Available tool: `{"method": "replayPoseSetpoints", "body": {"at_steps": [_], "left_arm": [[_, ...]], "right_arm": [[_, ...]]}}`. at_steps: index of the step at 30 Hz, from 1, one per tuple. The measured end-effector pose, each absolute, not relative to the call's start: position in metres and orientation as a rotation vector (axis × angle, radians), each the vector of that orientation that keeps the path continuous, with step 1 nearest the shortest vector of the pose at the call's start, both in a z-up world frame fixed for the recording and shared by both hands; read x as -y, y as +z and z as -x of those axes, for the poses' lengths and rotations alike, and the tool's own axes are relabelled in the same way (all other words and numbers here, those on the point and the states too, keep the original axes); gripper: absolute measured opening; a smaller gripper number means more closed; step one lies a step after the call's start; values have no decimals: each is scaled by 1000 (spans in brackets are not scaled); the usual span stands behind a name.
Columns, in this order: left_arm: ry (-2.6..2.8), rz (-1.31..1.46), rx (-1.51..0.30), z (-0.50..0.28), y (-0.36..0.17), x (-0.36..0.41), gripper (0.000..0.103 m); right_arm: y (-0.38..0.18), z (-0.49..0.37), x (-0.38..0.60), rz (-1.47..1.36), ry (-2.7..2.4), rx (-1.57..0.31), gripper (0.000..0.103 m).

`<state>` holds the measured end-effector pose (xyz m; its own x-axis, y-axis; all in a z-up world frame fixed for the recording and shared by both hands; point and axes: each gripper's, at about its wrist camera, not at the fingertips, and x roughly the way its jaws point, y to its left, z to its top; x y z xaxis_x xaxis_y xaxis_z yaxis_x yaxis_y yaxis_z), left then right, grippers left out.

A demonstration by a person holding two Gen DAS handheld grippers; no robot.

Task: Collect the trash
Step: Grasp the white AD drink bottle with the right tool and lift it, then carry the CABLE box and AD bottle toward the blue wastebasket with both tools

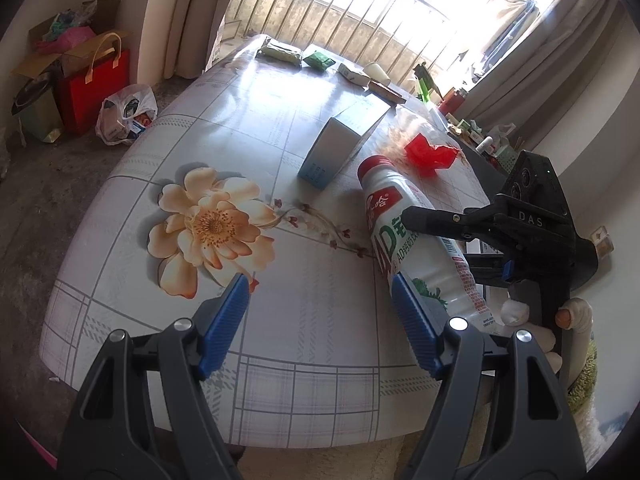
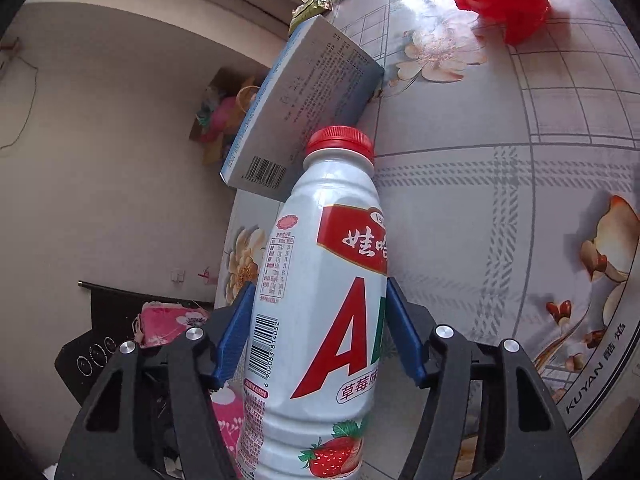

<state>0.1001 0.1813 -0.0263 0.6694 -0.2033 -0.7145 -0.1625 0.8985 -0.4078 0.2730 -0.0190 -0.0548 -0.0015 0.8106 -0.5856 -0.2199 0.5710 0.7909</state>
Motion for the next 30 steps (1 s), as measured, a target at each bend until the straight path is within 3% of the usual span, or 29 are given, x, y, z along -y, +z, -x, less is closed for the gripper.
{"method": "replayPoseSetpoints", "body": {"at_steps": [9,14,19,30], "left_arm": [[-110,421,-832,-109,-11,-149,70],[-225,385,-872,-129,-14,-105,70],[-359,379,-951,-155,-29,-52,70],[-446,338,-1082,-206,-51,12,70]], "right_arm": [[6,-220,147,-760,837,-1074,61],[30,-183,244,-699,576,-929,61],[5,-170,278,-640,388,-973,61],[-42,-194,237,-572,368,-1082,61]]}}
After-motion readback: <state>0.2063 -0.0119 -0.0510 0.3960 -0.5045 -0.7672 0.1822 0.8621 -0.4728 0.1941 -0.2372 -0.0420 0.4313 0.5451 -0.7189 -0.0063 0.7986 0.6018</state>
